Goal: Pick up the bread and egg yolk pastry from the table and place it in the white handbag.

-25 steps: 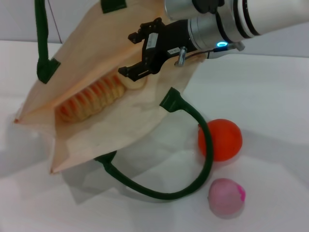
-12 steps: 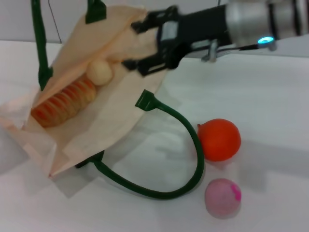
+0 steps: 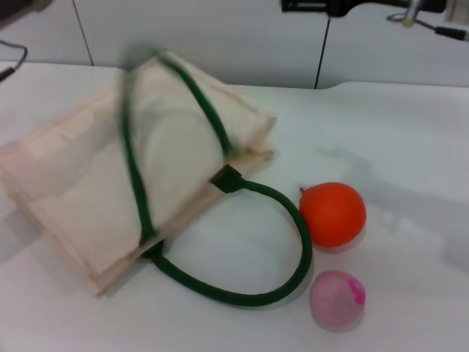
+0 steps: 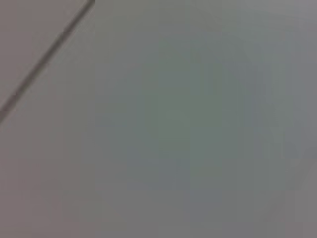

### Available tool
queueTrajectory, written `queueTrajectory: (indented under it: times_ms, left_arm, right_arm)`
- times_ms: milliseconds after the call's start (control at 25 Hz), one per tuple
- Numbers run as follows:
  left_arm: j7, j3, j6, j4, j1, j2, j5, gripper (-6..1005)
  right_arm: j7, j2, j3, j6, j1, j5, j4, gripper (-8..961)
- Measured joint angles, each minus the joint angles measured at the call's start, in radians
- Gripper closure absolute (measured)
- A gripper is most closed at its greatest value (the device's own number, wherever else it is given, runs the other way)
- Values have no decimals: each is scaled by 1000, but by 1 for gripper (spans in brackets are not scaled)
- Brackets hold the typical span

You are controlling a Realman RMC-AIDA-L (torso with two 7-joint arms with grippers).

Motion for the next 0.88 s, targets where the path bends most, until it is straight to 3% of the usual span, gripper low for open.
queueTrajectory:
  times_ms: [120, 240, 440, 520, 880]
  left_arm:
    - [41, -1, 144, 1, 1, -27, 37, 583]
    - [165, -21, 287, 2, 10, -67, 30, 471]
    - [546, -124, 413, -7, 24, -155, -104, 322]
    - [685, -152, 414, -34, 30, -169, -177, 263]
    - [1226, -176, 391, -244, 30, -172, -605, 218]
  right_arm:
    - [-139, 0, 35, 1, -16, 105, 80, 82]
    - [-297, 2, 69, 1, -21, 209, 178, 83]
    - [-600, 3, 119, 22, -21, 437, 400, 84]
    - [-736, 4, 124, 26, -21, 557, 489, 85]
    - [-1175, 8, 146, 4, -11, 1162, 885, 87]
